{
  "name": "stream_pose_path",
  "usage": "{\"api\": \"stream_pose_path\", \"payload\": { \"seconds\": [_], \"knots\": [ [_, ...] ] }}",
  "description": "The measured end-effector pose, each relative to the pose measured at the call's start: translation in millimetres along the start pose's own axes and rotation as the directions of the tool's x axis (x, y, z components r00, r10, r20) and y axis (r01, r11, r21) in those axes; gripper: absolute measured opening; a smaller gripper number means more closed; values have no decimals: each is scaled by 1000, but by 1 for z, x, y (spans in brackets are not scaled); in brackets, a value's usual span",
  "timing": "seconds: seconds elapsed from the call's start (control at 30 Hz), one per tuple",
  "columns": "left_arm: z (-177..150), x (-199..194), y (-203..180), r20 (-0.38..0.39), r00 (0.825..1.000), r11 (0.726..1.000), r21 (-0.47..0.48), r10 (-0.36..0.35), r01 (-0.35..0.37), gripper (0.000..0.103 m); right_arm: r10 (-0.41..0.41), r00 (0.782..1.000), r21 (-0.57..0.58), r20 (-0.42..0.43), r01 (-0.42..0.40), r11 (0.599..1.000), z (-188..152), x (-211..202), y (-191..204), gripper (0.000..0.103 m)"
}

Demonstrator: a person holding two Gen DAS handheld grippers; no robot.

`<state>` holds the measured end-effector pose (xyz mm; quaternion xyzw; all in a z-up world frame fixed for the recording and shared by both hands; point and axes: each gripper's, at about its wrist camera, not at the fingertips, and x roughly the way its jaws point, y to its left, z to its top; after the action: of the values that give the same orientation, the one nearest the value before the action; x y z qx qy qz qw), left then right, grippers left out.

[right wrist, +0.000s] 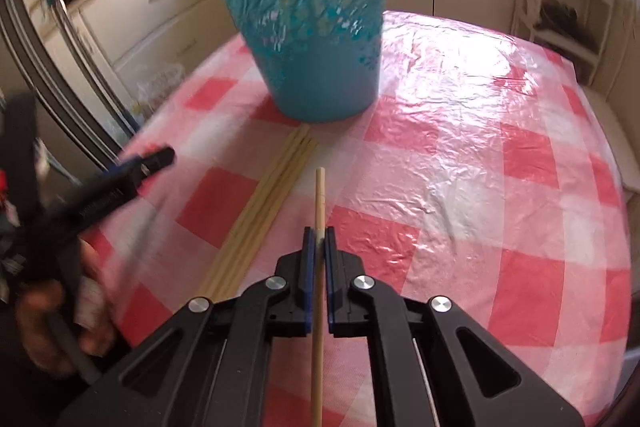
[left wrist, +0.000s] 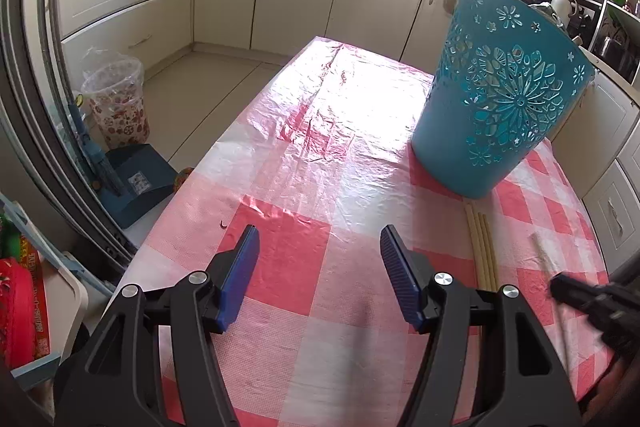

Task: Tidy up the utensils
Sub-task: 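Lift the stick with the right gripper and drop it into the teal basket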

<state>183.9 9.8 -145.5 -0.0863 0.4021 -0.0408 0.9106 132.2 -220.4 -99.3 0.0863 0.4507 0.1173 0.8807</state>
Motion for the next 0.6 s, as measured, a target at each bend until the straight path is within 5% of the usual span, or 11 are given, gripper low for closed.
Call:
{"api": "stream_pose_path", "payload": {
  "seconds": [0.13,0.27,0.47,0.6],
  "knots": [
    [0,1,-3,-5,1000,1000,12,6,-6,60,107,982,45,154,-115,992,28,-53,-1,5],
    [-1,1,-4,-6,1000,1000,18,9,-9,61,184,917,29,353,-207,978,82,-97,7,5],
    [-1,1,-3,-6,1000,1000,18,1,-1,62,196,812,-50,549,-202,978,168,-106,27,6],
    [-1,1,-2,-4,1000,1000,14,-7,7,63,162,776,-39,610,-175,984,205,-83,25,6]
  ]
}}
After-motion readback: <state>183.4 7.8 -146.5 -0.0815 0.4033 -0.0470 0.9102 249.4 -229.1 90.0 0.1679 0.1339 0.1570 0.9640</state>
